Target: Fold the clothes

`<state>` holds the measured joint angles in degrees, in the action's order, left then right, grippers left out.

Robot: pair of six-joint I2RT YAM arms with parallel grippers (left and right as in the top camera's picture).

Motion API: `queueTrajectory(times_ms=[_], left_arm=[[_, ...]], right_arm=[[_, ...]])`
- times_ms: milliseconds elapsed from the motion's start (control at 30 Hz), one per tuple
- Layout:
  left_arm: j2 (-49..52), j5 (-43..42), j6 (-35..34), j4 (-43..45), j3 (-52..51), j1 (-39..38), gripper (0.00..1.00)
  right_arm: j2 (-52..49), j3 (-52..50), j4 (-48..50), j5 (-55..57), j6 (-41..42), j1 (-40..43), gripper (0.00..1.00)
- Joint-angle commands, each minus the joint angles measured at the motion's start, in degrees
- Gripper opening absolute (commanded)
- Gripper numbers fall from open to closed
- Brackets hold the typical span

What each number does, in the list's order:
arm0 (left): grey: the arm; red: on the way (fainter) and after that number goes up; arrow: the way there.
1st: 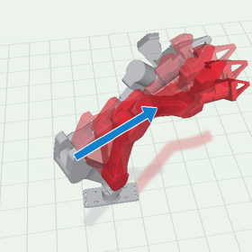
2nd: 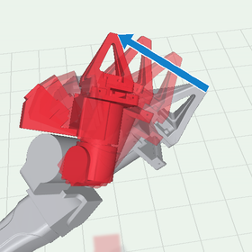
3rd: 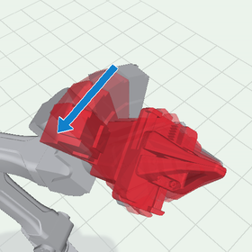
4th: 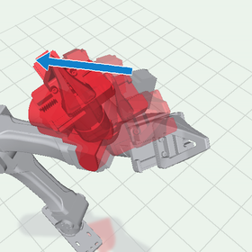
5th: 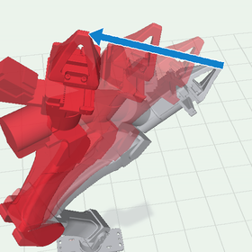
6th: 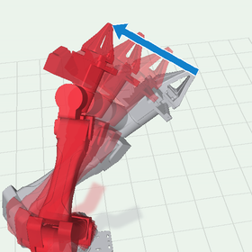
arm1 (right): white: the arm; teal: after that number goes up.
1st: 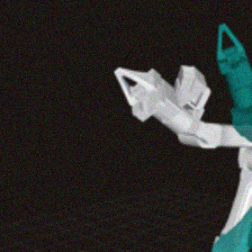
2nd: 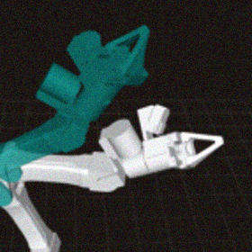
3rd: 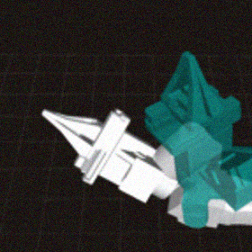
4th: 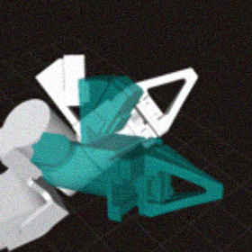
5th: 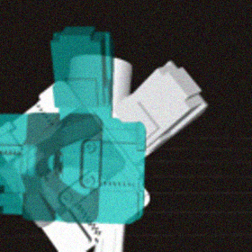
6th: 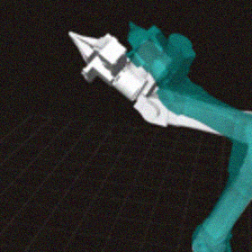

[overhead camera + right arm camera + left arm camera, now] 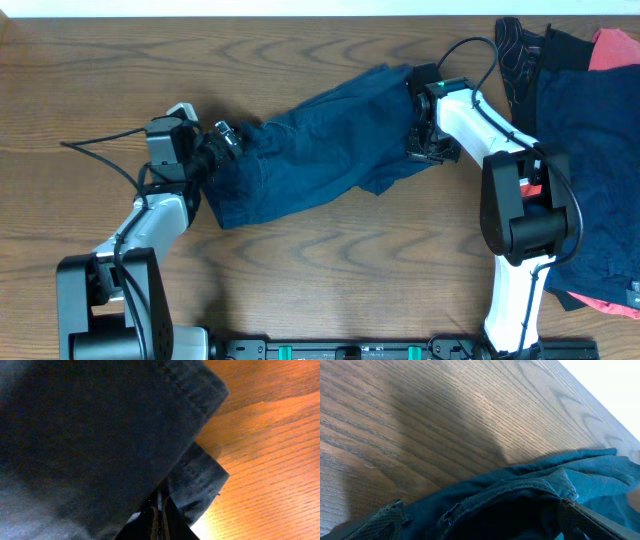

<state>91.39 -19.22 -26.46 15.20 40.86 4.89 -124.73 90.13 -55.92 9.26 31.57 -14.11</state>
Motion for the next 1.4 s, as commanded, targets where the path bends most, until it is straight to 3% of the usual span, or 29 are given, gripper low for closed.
queueTrajectory(times_ms=[0, 367, 667, 767, 867, 933, 1133, 1233, 1367], left_arm=[[0.24, 3.41, 1.6, 1.25, 0.35, -0.74, 0.98], [-3.17, 3.21, 1.6, 5.16, 0.35, -0.68, 0.98], [1.42, 3.26, 2.23, 4.48, 0.35, -0.74, 0.98], [4.26, 3.21, 2.21, 7.02, 0.35, -1.01, 0.71], [4.83, 1.73, 2.19, 9.38, 0.35, -1.51, 0.29], [4.0, -1.97, 1.66, 10.91, 0.37, -1.6, 0.07], [-6.93, -14.1, -11.34, 7.04, 0.37, -0.55, 0.06], [-15.32, -13.42, -12.66, -0.87, 0.37, 0.26, 0.06], [-25.9, -3.67, -14.67, -18.08, 0.37, 0.55, 0.06]], right_arm=[[0.17, -1.33, -0.02, -0.48, -0.55, -0.31, 0.05], [0.17, -1.33, 1.07, -0.5, -0.55, -0.31, 0.07], [0.17, -1.33, 1.2, -0.52, -0.55, -0.31, 0.07], [0.17, -1.33, 1.22, -0.72, -0.55, -0.44, 0.07], [0.17, -1.33, 1.46, -1.01, -0.5, -0.48, 0.07], [0.17, -1.33, 1.84, -1.14, -0.5, -0.42, 0.07], [0.24, -1.31, 3.54, -1.18, -0.52, 0.24, 0.08], [0.24, -1.31, 4.07, -1.16, -0.55, 0.68, 0.08], [0.24, -1.31, 4.04, -1.14, -0.57, 1.14, 0.07]])
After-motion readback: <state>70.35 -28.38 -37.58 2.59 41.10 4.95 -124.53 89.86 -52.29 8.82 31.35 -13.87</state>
